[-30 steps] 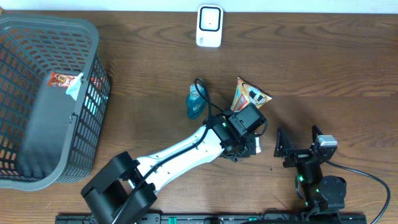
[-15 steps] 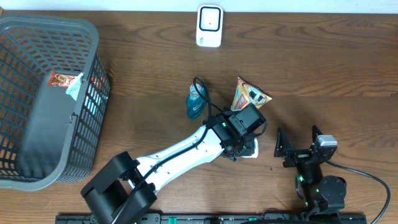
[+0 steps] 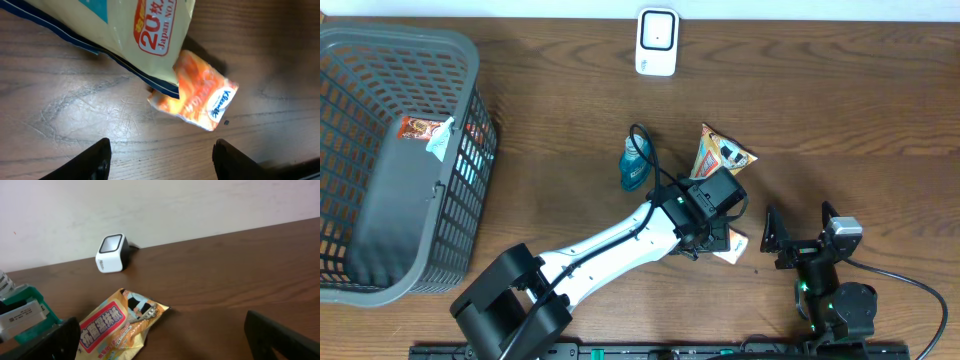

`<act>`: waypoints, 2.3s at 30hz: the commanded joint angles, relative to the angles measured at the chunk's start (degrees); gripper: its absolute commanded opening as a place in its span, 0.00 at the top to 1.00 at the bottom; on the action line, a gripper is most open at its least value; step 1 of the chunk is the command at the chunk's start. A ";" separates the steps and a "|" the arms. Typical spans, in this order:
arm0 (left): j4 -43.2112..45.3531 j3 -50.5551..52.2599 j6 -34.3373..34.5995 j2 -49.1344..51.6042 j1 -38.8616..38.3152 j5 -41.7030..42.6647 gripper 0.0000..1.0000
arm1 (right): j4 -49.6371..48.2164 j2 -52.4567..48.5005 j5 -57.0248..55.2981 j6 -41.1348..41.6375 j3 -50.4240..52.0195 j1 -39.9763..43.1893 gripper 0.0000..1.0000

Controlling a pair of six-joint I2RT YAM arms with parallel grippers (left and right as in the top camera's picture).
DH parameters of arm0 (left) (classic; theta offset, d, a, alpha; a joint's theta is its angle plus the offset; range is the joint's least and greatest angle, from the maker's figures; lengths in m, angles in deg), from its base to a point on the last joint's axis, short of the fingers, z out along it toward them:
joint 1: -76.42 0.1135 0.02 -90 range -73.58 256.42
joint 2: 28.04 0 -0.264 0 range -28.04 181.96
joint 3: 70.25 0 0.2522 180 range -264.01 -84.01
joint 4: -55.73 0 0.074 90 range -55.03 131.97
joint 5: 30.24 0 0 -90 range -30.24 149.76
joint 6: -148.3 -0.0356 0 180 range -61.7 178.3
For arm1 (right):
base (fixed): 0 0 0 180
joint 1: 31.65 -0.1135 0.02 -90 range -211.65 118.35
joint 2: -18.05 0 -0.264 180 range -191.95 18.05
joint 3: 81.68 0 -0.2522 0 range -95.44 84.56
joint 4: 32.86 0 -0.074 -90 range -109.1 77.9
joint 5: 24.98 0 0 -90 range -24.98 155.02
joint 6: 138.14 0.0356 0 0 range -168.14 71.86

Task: Scan the item barcode
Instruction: 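Release the tissue pack onto the table beside the snack bag, then grasp the green packaged item in the basket with the left gripper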

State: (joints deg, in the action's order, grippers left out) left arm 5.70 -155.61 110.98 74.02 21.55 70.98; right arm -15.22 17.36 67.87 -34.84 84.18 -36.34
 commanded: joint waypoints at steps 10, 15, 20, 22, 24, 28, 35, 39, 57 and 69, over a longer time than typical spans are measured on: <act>-1.46 0.00 -11.43 -9.20 0.11 -7.26 0.16 | 0.20 0.37 0.11 -0.52 0.07 0.31 0.01; -1.66 -0.15 -21.09 -14.91 1.75 -9.33 0.03 | 0.22 0.37 0.11 -0.52 0.07 0.31 0.01; -2.78 -2.08 -30.82 -22.01 6.03 -9.38 0.02 | 0.22 0.37 0.11 -0.52 0.07 0.31 0.01; -3.43 -3.39 -34.49 -25.51 8.76 -9.62 0.02 | 0.22 0.37 0.11 -0.52 0.07 0.31 0.01; -4.50 -4.79 -35.28 -29.07 12.17 -13.35 0.02 | 0.22 0.37 0.11 -0.52 0.07 0.31 0.01; -6.01 -8.31 -35.30 -36.83 22.21 -18.05 0.02 | 0.22 0.37 0.11 -0.52 0.07 0.31 0.01; -6.05 -11.80 -35.08 -46.34 49.09 -21.38 0.02 | 0.22 0.37 0.11 -0.52 0.07 0.31 0.01; -9.16 -11.80 -34.82 -44.89 64.87 -20.39 0.02 | 0.20 0.37 0.11 -0.52 0.07 0.31 0.01; -13.86 -11.80 -42.77 -8.41 87.32 8.90 0.02 | 0.22 0.37 0.11 -0.52 0.07 0.31 0.01; -9.44 -11.80 -54.42 6.14 83.76 8.68 0.02 | 0.22 0.37 0.11 -0.52 0.07 0.31 0.01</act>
State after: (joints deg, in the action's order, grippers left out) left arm -4.11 -167.17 61.85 77.67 106.88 79.15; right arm -15.22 17.36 67.87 -34.84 84.18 -36.34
